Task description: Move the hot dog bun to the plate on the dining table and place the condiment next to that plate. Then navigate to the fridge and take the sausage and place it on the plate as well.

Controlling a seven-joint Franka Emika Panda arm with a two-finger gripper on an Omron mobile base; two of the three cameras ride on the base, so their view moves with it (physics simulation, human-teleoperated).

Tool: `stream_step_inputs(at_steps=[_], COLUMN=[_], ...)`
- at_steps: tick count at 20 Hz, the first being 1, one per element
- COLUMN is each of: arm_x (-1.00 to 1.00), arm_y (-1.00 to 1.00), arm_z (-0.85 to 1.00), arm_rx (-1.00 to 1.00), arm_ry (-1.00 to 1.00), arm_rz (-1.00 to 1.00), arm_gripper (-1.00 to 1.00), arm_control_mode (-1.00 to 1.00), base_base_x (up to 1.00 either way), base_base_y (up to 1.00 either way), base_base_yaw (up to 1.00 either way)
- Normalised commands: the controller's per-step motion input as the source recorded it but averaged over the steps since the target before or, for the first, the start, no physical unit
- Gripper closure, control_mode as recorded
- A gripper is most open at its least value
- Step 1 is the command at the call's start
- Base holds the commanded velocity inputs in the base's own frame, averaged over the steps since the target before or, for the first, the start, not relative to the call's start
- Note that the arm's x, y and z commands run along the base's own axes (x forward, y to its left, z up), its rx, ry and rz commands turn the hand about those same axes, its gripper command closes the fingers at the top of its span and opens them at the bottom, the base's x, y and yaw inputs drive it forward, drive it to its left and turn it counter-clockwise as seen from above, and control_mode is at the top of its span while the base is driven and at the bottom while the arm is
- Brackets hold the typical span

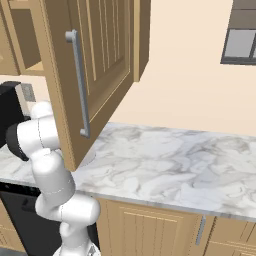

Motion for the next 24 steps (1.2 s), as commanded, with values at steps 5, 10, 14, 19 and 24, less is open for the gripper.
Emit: stream_step_inputs(at_steps=[5,10,14,19,24], arm_x=[-0.09,-0.24,-0.29,-0.35,-0.58], arm_y=[0.08,0.00,-0.02,-0.32,-0.39], arm_z=[-0.25,0.01,0.51,0.81,0.86], arm_rx=[0.00,0.00,-0.01,0.00,0.02], arm_ry=[0.01,-0.01,-0.18,-0.15,-0.05], arm_rz=[0.00,0.00,0.00,-0.05,-0.08], arm_gripper=[1.00,1.00,1.00,1.00,1.00], arm_control_mode=[-1.00,-1.00,-1.00,-1.00,-1.00], base_base_x=[0.00,0.00,0.00,0.00,0.00], base_base_y=[0.00,0.00,0.00,0.00,0.00], base_base_yaw=[0.00,0.00,0.00,0.00,0.00])
